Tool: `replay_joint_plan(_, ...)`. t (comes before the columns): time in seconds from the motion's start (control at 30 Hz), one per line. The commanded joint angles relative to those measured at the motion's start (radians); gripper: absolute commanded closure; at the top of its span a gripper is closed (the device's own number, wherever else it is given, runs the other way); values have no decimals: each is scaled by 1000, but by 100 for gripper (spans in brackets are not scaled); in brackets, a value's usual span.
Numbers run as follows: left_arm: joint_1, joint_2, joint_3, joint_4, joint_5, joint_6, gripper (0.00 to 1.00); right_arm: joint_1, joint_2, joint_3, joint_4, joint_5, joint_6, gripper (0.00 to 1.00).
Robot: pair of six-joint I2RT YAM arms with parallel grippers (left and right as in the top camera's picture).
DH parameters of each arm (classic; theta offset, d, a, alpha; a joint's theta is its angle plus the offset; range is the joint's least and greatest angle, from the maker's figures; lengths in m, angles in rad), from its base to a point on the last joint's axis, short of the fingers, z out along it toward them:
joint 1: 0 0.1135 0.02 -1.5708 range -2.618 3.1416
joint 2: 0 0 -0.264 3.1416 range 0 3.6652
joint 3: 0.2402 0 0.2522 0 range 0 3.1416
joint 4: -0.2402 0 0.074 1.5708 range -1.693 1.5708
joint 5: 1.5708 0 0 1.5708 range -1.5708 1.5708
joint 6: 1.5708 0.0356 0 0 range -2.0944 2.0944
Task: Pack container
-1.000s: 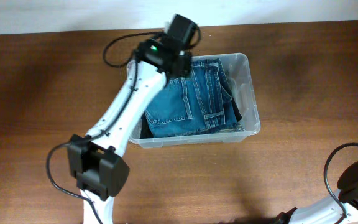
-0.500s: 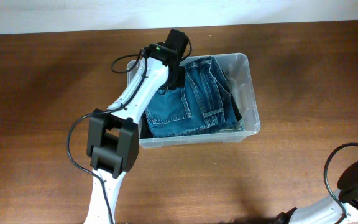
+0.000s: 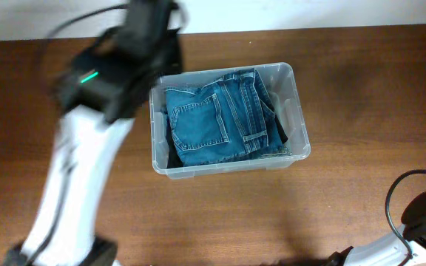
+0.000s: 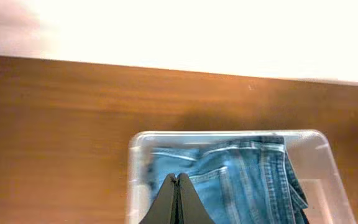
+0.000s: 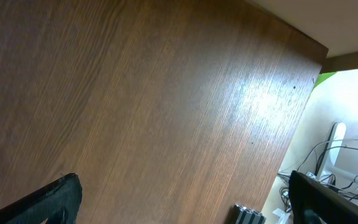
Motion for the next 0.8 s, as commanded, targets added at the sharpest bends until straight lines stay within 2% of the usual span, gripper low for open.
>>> replay_joint_plan(0.0, 79, -80, -10, -111, -37, -53, 99, -2, 0, 3, -1, 11, 5, 2)
replay_joint_plan(0.2, 95, -242, -13, -272, -74, -82, 99, -2, 0, 3, -1, 11, 5, 1)
replay_joint_plan(0.33, 95, -346, -16, -395, -86, -176, 99, -2, 0, 3, -1, 11, 5, 1)
replay_joint_plan(0.37, 95, -374, -26, -395, -54, -159, 91, -2, 0, 3, -1, 11, 5, 1)
replay_joint_plan(0.4, 95, -406, -41, -395, -21, -158, 60, -2, 0, 3, -1, 11, 5, 1)
replay_joint_plan(0.43, 95, -425, -49, -395, -8, -158, 0, -2, 0, 3, -1, 11, 5, 2)
replay_joint_plan(0.77, 95, -588, -58, -395, 24, -158, 0, -2, 0, 3, -1, 11, 5, 1)
